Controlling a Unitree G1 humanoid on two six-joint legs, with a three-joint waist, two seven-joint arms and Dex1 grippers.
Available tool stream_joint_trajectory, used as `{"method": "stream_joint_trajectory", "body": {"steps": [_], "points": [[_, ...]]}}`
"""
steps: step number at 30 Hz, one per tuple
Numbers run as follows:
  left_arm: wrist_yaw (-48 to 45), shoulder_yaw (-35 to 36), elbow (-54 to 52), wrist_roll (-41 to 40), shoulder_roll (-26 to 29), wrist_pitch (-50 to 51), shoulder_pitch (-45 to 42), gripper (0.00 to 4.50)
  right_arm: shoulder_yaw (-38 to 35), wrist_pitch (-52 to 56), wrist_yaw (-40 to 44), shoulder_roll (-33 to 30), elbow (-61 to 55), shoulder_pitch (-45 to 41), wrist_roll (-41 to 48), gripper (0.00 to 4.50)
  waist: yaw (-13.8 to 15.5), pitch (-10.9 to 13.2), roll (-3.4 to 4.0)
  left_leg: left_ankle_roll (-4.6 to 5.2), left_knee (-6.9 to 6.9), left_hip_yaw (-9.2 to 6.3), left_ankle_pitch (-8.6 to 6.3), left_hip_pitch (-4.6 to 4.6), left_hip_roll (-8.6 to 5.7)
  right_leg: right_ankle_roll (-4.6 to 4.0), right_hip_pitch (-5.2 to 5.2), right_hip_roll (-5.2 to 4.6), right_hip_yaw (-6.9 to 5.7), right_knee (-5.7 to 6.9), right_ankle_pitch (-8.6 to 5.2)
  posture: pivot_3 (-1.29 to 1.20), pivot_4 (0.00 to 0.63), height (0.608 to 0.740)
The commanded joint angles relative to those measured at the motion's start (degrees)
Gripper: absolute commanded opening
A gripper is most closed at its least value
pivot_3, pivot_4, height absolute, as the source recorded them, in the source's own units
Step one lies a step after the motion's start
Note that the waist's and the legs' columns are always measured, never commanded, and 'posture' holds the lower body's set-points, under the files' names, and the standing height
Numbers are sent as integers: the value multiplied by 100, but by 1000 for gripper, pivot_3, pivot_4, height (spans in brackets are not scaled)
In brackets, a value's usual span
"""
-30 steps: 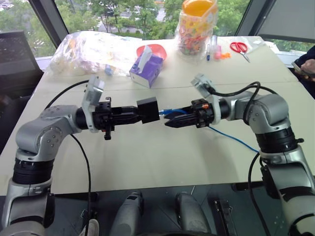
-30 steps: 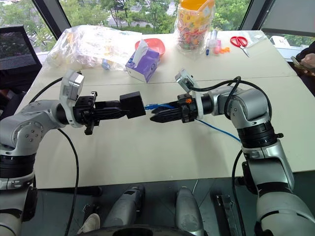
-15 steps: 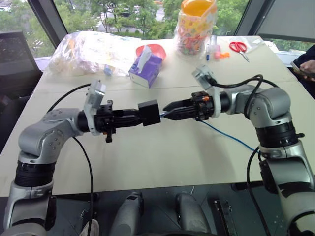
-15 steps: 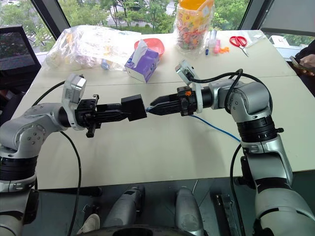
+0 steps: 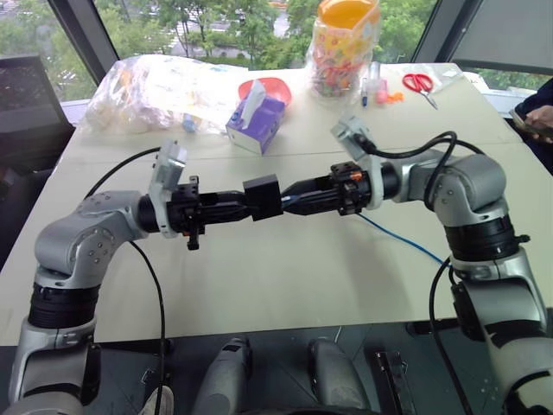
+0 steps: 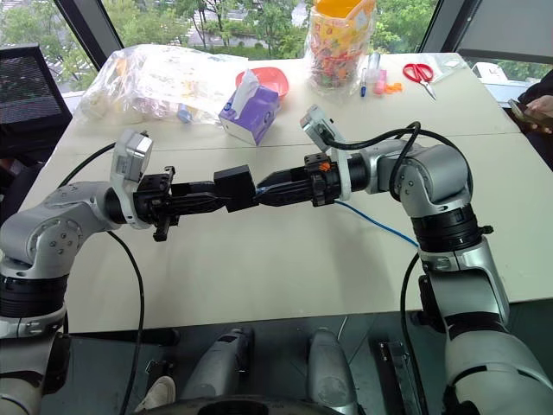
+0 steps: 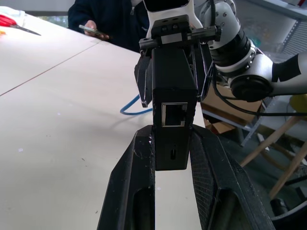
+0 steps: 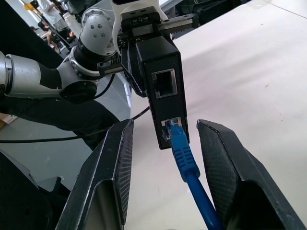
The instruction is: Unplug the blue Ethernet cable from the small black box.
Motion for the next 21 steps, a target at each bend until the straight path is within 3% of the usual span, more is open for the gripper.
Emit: {"method": "stream_joint_trajectory", "body": {"steps": [1,6,21], "points": [[4,61,-146,-78,4,-71,-53,471,-51,-5,-14,31,-165,-32,65,2148,0,0,0,0,0,0,0,0,0,0,0,0,0,0,0,0,150,728],[4,54,-171,-82,6,-65,-43,471,-40,-29,-23,20,-168,-21,50,20,0,0,0,0,0,0,0,0,0,0,0,0,0,0,0,0,150,728],[47,172,-142,-161,3,20,-125,471,58,-77,42,-72,-329,111,8,20,0,0,0,0,0,0,0,0,0,0,0,0,0,0,0,0,150,728]]}}
